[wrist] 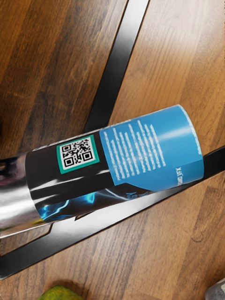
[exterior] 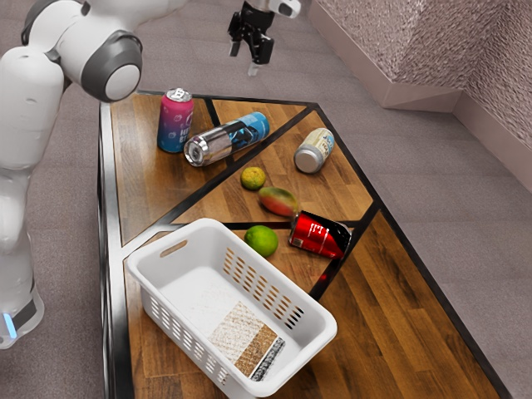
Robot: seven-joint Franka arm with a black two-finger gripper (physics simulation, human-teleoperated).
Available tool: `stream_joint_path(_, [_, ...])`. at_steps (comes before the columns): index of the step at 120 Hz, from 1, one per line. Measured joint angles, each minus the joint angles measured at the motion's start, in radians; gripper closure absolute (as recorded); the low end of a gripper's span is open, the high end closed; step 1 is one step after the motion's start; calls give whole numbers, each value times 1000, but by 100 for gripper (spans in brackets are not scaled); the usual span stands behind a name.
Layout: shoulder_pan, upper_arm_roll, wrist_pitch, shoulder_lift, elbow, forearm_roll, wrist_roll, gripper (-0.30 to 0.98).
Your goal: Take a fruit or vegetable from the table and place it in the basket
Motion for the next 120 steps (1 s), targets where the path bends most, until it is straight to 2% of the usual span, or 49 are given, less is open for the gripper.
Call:
stream_joint_path(16, [2, 3, -6, -4, 3, -14, 26, 0])
stream_joint_path(28, [-25, -29, -19, -196, 125, -17, 41, 0])
stream_joint_path(36, [-30, -73, -23, -235, 146, -14, 67, 0])
stream_joint_path(45, [-9, -143, -14, -171, 142, -10, 165, 0])
stream_joint_path(57, [-86, -212, -23, -110, 101, 2, 288, 0])
stream_joint_path(70, [-169, -328, -39, 8, 85, 127, 374, 0])
stream_joint_path(77, [-171, -355, -32, 28, 85, 161, 415, 0])
stream_joint_path(82, [-165, -364, -19, 34, 84, 155, 447, 0])
stream_joint_path(99, [-166, -388, 50, 104, 67, 75, 555, 0])
stream_joint_path(114, [-128, -390, 84, 193, 64, 52, 635, 0])
stream_joint_path(120, [-105, -388, 110, 184, 5, 48, 668, 0])
